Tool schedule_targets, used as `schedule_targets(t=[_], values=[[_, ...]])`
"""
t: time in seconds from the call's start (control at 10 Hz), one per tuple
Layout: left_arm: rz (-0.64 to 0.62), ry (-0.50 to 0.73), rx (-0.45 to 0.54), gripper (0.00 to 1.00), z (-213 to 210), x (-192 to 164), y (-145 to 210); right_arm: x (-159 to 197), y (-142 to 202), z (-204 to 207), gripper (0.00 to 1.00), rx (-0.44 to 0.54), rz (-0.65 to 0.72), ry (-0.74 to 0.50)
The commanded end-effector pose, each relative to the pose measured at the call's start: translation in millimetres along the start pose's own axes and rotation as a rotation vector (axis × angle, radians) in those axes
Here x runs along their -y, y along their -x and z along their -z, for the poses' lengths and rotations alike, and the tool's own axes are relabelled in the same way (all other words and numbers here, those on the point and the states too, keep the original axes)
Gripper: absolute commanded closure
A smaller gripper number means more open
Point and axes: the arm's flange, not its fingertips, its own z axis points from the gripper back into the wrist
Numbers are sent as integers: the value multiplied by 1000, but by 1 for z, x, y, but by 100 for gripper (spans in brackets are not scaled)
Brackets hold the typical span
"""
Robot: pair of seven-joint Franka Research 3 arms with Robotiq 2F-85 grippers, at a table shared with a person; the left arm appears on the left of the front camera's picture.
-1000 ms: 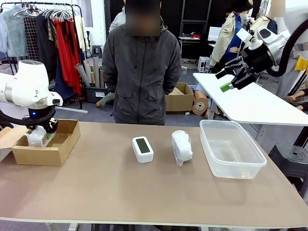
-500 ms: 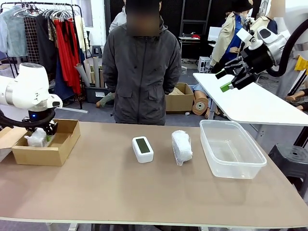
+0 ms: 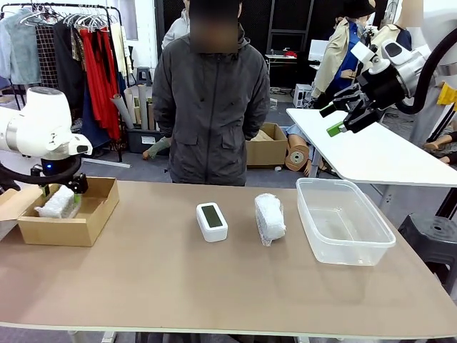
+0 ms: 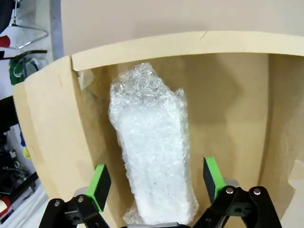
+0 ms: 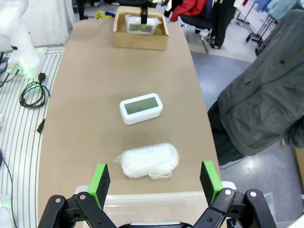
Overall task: Separate and place wrapped and unwrapped clocks.
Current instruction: If the picked Digital clock is wrapped, place it in the Package Box ; if not, place it in the Organizing box, then pick up the Digital clock indicated by the person.
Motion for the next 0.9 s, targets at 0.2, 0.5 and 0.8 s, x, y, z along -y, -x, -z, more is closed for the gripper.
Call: schedule_targets(t=[0.2, 0.5, 0.8], values=[[12, 2, 24, 0, -30, -4, 8, 0, 0, -1, 0, -9, -5, 3], [-7, -4, 26, 0, -32, -4, 2, 0, 0, -1, 0, -9, -5, 3], [-7, -4, 26, 0, -32, -4, 2, 0, 0, -1, 0, -9, -5, 3]])
